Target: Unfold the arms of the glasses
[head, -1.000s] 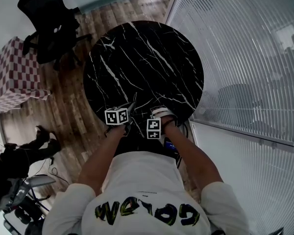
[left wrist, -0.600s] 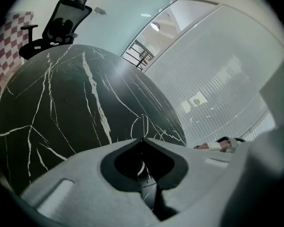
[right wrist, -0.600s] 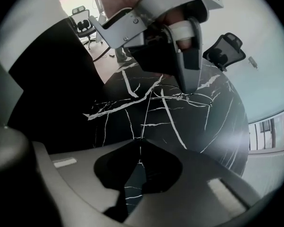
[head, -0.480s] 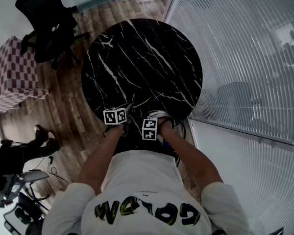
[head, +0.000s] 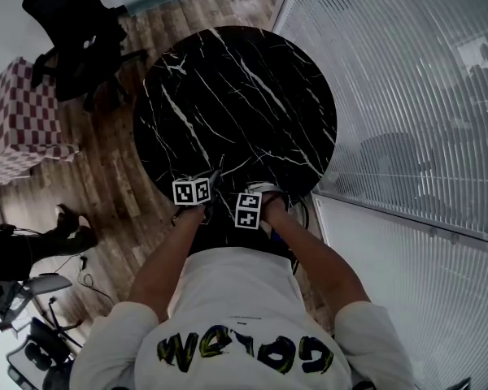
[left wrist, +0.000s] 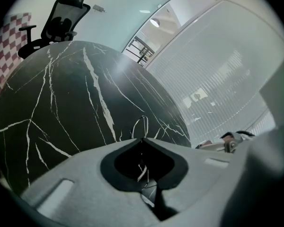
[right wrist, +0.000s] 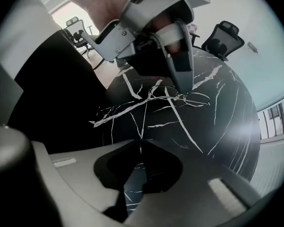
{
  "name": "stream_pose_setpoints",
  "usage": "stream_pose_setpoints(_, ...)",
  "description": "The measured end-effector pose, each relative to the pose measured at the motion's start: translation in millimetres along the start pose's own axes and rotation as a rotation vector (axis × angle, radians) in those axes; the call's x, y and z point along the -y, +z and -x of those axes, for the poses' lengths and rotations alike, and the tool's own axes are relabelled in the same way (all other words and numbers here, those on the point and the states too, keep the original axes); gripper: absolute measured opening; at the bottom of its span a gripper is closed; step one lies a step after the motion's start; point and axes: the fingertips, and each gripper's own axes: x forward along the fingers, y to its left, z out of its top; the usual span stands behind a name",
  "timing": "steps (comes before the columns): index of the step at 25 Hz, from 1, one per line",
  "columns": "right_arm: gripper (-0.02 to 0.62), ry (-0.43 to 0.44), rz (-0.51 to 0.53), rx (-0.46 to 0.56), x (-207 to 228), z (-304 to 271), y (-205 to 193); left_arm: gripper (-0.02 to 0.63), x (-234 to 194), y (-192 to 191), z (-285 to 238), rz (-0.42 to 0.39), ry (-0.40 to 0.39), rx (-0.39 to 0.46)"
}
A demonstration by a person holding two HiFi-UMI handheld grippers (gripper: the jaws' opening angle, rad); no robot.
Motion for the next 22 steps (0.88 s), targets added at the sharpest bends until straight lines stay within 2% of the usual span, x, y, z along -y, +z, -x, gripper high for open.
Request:
stream_pose_setpoints(2,0.022,0.021,-0.033,0.016,-0.8,0.3,1.7,0.008,-0.3,0.6,0.9,0.002,-0.004,0.005)
stream_pose_setpoints(4,0.101,0.071,-0.101,0.054,-0.3,5.0,5.0,0.009,2.0,1.6,3.9,0.008,-0.007,0.004)
stream_pose_setpoints(6,0.133,0.113,-0.207,0.121,9.6,17.0,9.3,0.009,2.4,1.4,5.0,0.006,-0.003,0.0)
stream_pose_setpoints(9,0.122,0.124,-0.429,0.282,45.8,41.4,18.1,0.009,-0.9,-1.2,3.2,0.01,-0.001,-0.003)
stream_pose_setpoints(10,0.09,0.118,-0.514,0.341,59.7,47.9,20.5,0.009,-0.9,-2.0,3.2,0.014,-0.003,-0.003)
stream_pose_setpoints(13,0.047,0.122,-0.737,0.474,90.6,57.3,27.9,0.008,0.7,-2.9,4.5,0.019,-0.01,0.0)
stream_pose_setpoints(18,0.04,0.23,-1.046,0.566,101.0,34.0,41.3,0.009,2.4,-3.2,6.8,0.021,-0.011,0.002)
stream_pose_setpoints(22,0.057,0.299,-1.195,0.594,100.8,15.6,48.9,0.009,2.0,-3.6,4.9,0.027,-0.015,0.008)
